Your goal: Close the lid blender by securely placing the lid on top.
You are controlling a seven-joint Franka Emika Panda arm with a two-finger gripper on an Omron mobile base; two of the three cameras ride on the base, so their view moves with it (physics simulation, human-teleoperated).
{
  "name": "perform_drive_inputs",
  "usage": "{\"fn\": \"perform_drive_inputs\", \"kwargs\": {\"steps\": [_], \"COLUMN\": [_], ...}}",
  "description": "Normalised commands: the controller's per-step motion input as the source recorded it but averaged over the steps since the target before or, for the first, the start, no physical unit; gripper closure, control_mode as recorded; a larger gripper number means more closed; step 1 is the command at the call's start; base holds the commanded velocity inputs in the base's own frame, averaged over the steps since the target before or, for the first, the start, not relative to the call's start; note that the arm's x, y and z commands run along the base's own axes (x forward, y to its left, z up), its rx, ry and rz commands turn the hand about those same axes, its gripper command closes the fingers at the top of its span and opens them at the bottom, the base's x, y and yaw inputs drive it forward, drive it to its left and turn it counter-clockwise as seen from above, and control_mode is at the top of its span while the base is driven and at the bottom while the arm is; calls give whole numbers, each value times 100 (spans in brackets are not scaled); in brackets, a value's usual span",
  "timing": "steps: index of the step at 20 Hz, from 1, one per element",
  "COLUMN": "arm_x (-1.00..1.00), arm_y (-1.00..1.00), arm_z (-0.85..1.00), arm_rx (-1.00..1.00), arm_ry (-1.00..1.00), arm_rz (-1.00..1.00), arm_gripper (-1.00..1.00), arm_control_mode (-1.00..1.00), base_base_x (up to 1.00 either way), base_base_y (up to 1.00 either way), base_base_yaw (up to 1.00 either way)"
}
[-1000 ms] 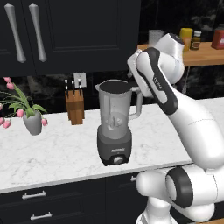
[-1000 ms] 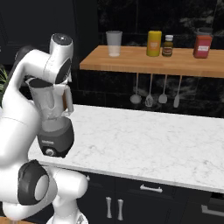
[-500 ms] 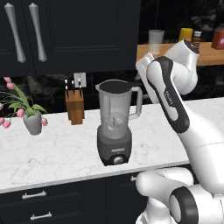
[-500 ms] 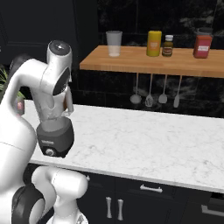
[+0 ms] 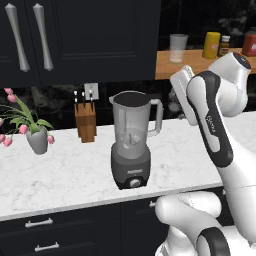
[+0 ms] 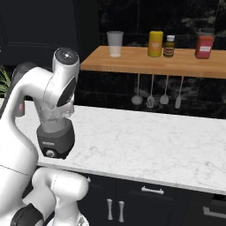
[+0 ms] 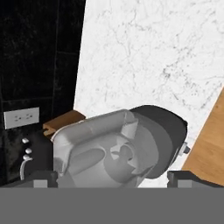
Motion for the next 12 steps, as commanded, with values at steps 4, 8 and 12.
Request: {"fn": "perform_drive_inputs", "kwargs": {"steps": [4,8,12], "arm_x": [-11,-10,-9], "arm_y": [-14,-19,-23], "arm_z": [-15,-23,-28], "arm_rx": [0,0,0], "arm_ry": [0,0,0], "arm_rz": [0,0,0], "arm_gripper": [-100,-100,-100], "arm_control_mode": [-100,-100,-100], "base_base_x": [0,0,0], "base_base_y": [0,0,0], "base_base_yaw": [0,0,0]}}
